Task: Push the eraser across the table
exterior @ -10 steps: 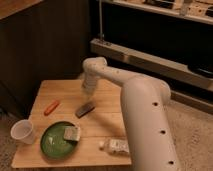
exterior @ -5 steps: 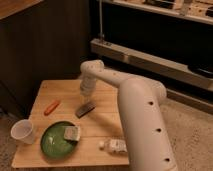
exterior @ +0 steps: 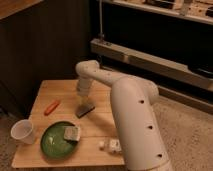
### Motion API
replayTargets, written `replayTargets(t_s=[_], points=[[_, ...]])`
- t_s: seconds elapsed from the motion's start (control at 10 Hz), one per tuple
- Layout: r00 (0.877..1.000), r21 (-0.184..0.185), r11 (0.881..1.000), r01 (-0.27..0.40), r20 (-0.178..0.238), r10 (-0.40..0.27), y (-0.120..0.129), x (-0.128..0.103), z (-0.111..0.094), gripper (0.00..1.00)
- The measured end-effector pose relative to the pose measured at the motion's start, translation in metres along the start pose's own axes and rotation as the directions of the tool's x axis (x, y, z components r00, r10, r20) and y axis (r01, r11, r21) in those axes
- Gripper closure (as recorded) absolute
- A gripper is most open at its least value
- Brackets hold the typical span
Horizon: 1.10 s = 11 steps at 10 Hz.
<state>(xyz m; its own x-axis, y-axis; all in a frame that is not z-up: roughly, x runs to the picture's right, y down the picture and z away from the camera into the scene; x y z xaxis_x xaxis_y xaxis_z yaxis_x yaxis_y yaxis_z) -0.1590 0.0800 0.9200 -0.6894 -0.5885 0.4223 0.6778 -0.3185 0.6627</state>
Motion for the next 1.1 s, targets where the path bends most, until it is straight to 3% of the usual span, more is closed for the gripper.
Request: replayTargets(t_s=[1.1], points=[[0.997,0.027,0.999,-0.032,0.066,0.030,0.001,-0.025,0.010,1.00]])
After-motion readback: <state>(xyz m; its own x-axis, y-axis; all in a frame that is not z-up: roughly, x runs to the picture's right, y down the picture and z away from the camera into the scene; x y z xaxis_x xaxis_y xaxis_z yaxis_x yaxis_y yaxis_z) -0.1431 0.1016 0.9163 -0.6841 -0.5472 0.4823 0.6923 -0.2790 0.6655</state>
